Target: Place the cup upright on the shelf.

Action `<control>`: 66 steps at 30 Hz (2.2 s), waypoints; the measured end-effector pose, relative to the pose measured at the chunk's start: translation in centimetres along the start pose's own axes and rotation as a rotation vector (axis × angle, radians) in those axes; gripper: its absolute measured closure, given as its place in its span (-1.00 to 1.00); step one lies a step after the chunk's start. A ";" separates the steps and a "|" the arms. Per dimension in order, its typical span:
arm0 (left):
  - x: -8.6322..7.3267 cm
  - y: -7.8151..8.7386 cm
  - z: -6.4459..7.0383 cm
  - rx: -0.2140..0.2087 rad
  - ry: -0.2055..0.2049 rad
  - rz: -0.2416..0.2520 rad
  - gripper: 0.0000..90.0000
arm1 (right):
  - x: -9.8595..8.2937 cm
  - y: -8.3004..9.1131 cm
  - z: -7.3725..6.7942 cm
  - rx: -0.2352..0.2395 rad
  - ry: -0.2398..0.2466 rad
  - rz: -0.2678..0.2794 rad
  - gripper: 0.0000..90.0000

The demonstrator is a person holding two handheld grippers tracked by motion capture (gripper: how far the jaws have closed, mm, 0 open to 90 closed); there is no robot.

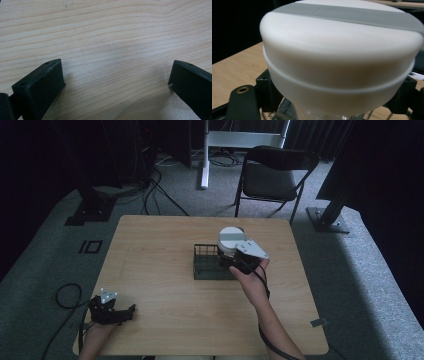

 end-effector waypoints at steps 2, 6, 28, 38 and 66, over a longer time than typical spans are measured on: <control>0.0 0.0 0.0 0.000 0.000 0.000 -1.00 | -0.1 -0.3 0.4 -0.021 -0.013 -0.013 -0.59; 0.0 0.0 0.0 0.000 0.000 0.000 -1.00 | -0.5 -1.0 0.9 -0.052 -0.012 -0.047 -0.59; 0.0 0.0 0.0 0.000 -0.001 0.000 -1.00 | -3.5 -4.6 0.7 -0.077 -0.065 -0.148 -0.59; 0.0 0.0 0.0 0.000 0.000 0.000 -1.00 | -4.8 -5.3 0.4 -0.070 -0.066 -0.194 -0.59; 0.0 0.0 0.0 0.000 -0.001 0.000 -1.00 | -5.6 -5.0 -0.2 -0.022 -0.014 -0.235 -0.59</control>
Point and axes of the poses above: each handheld gripper's, and its own axes: y roughly backward along the jaws, x roughly out of its top, z roughly to its right, the point moved 4 cm from there along -y, roughly forward along the jaws, and after that the axes turned 11 degrees about y, right-handed, at the moved point
